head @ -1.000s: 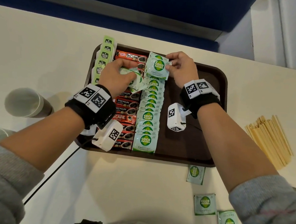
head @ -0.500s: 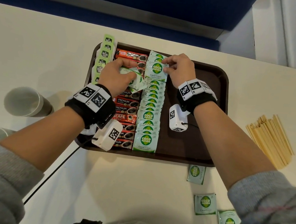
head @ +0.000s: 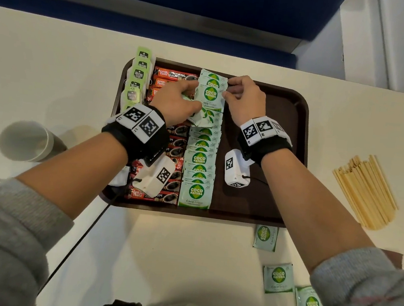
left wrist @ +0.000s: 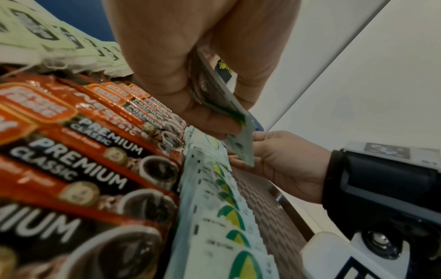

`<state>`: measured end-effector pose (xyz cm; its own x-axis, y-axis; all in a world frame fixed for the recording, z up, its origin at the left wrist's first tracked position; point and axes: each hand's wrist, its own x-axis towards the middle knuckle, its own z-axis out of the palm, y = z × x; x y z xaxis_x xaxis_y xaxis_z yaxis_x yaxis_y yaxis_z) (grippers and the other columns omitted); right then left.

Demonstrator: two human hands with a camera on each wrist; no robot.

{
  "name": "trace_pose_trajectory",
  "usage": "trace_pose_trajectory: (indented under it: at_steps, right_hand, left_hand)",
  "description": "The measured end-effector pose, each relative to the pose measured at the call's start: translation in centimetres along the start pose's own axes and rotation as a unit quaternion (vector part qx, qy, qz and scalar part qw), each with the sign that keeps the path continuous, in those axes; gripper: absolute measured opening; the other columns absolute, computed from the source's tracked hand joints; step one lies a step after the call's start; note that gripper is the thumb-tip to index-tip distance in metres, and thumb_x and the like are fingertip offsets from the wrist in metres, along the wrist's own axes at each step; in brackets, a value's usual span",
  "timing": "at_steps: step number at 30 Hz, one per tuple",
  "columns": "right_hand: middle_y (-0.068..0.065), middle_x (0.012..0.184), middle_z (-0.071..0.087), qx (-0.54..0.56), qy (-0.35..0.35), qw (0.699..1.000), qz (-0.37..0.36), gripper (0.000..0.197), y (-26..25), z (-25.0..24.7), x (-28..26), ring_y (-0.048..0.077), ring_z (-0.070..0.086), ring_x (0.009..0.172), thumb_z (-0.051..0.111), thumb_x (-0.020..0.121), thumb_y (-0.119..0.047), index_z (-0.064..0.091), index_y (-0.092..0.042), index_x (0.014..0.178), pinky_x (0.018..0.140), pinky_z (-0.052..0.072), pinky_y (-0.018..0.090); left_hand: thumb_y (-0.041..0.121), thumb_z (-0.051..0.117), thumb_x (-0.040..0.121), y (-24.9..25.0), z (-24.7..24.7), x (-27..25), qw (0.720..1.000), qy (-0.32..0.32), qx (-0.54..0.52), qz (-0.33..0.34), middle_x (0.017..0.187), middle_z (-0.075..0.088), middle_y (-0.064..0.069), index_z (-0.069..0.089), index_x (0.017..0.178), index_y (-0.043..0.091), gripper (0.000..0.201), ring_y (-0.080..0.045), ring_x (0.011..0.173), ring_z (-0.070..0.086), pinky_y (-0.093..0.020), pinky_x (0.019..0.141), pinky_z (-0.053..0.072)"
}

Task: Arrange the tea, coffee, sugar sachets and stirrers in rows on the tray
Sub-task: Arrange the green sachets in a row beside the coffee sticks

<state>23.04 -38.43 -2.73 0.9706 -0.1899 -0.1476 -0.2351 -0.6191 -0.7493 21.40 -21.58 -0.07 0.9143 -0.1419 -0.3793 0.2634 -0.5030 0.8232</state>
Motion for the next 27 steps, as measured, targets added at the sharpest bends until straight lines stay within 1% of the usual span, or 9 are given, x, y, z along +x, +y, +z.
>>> trace_pose_trajectory:
  at_steps: [7, 12, 14, 16, 19, 21, 23, 25, 27]
  right_hand:
    - [0.005, 0.108, 0.066, 0.002, -0.013, 1.000, -0.001, 0.026, -0.4, 0.2, 0.0, 0.005, 0.057, 0.082, 0.063, 0.088, -0.012, 0.059, -0.011, 0.114, 0.058, 0.038, -0.006]
    - [0.004, 0.109, 0.066, 0.004, -0.014, 1.000, 0.004, 0.026, -0.4, -0.1, -0.1, 0.006, 0.057, 0.084, 0.063, 0.088, -0.012, 0.059, -0.011, 0.114, 0.059, 0.038, -0.006]
    - [0.004, 0.109, 0.066, 0.005, -0.009, 1.000, 0.004, 0.026, -0.4, -0.2, -0.2, 0.006, 0.057, 0.085, 0.063, 0.088, -0.014, 0.059, -0.011, 0.113, 0.059, 0.038, -0.005]
    - [0.002, 0.107, 0.065, 0.005, -0.003, 1.000, -0.003, 0.025, -0.5, -0.4, -0.5, 0.005, 0.056, 0.085, 0.063, 0.088, -0.016, 0.060, -0.011, 0.113, 0.060, 0.038, -0.006]
    - [-0.003, 0.096, 0.064, -0.007, -0.012, 0.999, -0.039, 0.022, -1.0, -0.8, -1.0, 0.002, 0.055, 0.082, 0.064, 0.088, -0.025, 0.064, -0.013, 0.107, 0.062, 0.039, -0.002]
    - [-0.007, 0.090, 0.064, -0.012, -0.052, 0.997, -0.062, 0.023, -1.6, -1.0, -1.5, 0.001, 0.057, 0.080, 0.063, 0.088, -0.035, 0.068, -0.017, 0.100, 0.069, 0.042, 0.004]
    - [-0.006, 0.090, 0.067, 0.002, -0.111, 0.992, -0.061, 0.029, -2.0, -0.9, -1.8, 0.008, 0.063, 0.084, 0.062, 0.085, -0.046, 0.069, -0.021, 0.098, 0.081, 0.052, 0.022]
    - [0.000, 0.094, 0.069, 0.006, -0.152, 0.987, -0.056, 0.032, -2.5, -0.7, -2.1, 0.015, 0.065, 0.089, 0.061, 0.084, -0.049, 0.068, -0.024, 0.102, 0.085, 0.055, 0.038]
    - [0.000, 0.086, 0.068, 0.014, -0.169, 0.984, -0.055, 0.031, -2.9, -0.7, -2.3, 0.015, 0.066, 0.085, 0.063, 0.086, -0.043, 0.066, -0.021, 0.107, 0.084, 0.055, 0.041]
  left_hand:
    - [0.012, 0.063, 0.083, 0.1, 0.2, 0.4, 1.000, -0.019, 0.006, -0.019, 0.136, 0.054, -0.002, 0.043, 0.142, 0.013, 0.063, -0.016, 0.122, 0.053, -0.033, 0.106, 0.042]
    - [0.013, 0.063, 0.082, -0.2, -0.1, 0.4, 1.000, -0.011, -0.011, -0.012, 0.132, 0.057, -0.003, 0.047, 0.140, 0.013, 0.060, -0.015, 0.122, 0.052, -0.036, 0.106, 0.043]
    - [0.011, 0.064, 0.080, -0.4, -0.3, 0.3, 0.999, 0.002, -0.044, -0.020, 0.127, 0.060, -0.004, 0.049, 0.136, 0.013, 0.059, -0.016, 0.118, 0.055, -0.039, 0.103, 0.045]
    - [0.011, 0.066, 0.075, -0.6, -0.6, 0.1, 0.996, 0.018, -0.079, -0.025, 0.120, 0.062, -0.003, 0.052, 0.131, 0.017, 0.059, -0.020, 0.111, 0.060, -0.042, 0.097, 0.050]
    - [0.017, 0.074, 0.071, -1.1, -1.1, -0.2, 0.995, 0.040, -0.093, -0.023, 0.123, 0.060, -0.002, 0.052, 0.125, 0.025, 0.059, -0.019, 0.111, 0.060, -0.043, 0.096, 0.050]
    - [0.020, 0.078, 0.072, -1.1, -1.2, -0.5, 0.993, 0.040, -0.114, -0.011, 0.121, 0.062, -0.003, 0.051, 0.123, 0.026, 0.058, -0.020, 0.104, 0.064, -0.044, 0.091, 0.053]
    - [0.020, 0.079, 0.074, -1.0, -1.1, -0.9, 0.993, 0.044, -0.114, 0.005, 0.117, 0.063, -0.004, 0.050, 0.122, 0.025, 0.057, -0.020, 0.099, 0.066, -0.045, 0.088, 0.055]
    - [0.023, 0.080, 0.072, -0.7, -1.0, -1.3, 0.993, 0.043, -0.108, 0.016, 0.116, 0.064, -0.006, 0.049, 0.124, 0.023, 0.061, -0.022, 0.098, 0.066, -0.045, 0.086, 0.055]
    - [0.027, 0.083, 0.068, -0.5, -0.9, -1.7, 0.994, 0.041, -0.102, 0.024, 0.116, 0.064, -0.006, 0.049, 0.124, 0.023, 0.066, -0.023, 0.100, 0.065, -0.044, 0.087, 0.055]
